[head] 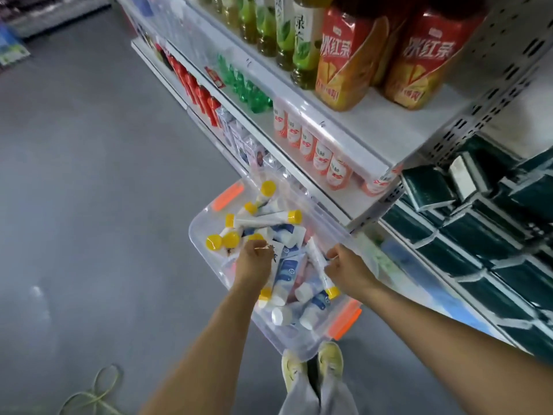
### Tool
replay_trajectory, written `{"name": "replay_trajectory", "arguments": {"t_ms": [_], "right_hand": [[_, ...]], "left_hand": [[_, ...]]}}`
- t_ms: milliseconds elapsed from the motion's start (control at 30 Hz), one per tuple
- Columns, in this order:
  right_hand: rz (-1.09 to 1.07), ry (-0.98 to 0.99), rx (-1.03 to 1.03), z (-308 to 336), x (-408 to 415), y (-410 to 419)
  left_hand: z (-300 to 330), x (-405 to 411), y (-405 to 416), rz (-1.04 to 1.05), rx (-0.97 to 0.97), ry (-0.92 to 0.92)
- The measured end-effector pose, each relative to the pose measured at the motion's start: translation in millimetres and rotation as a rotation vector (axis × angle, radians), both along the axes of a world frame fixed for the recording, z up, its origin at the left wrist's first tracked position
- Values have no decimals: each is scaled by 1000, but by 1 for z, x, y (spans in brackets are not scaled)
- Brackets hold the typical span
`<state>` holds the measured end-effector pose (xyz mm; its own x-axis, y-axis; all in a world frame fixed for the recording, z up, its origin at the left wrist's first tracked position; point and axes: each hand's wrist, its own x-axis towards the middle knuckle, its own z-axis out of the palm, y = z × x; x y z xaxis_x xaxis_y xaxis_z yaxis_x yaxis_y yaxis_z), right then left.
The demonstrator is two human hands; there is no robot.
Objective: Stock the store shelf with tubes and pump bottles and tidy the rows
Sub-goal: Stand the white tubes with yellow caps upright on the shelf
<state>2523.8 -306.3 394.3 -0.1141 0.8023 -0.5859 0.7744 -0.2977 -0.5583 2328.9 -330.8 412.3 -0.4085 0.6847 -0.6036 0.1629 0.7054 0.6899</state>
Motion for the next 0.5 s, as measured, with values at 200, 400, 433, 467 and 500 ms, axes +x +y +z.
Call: {"name": "replay_trajectory", "arguments": {"t_ms": [200, 400, 433, 467, 500], "right_hand": [[168, -150, 44, -54, -14, 13], [256, -313, 97, -74, -32, 23], [275, -337, 120, -76, -34, 23], [291, -351, 141, -78, -36, 24], [308, -364, 153, -81, -38, 24]], "left_hand": [[-52, 5, 6, -303, -83, 262], [-74, 13, 12, -611, -166, 637], [-77, 12, 12, -621, -160, 673], [-80, 11, 12, -605, -141, 677], [-83, 11, 11, -578, -129, 664]]}}
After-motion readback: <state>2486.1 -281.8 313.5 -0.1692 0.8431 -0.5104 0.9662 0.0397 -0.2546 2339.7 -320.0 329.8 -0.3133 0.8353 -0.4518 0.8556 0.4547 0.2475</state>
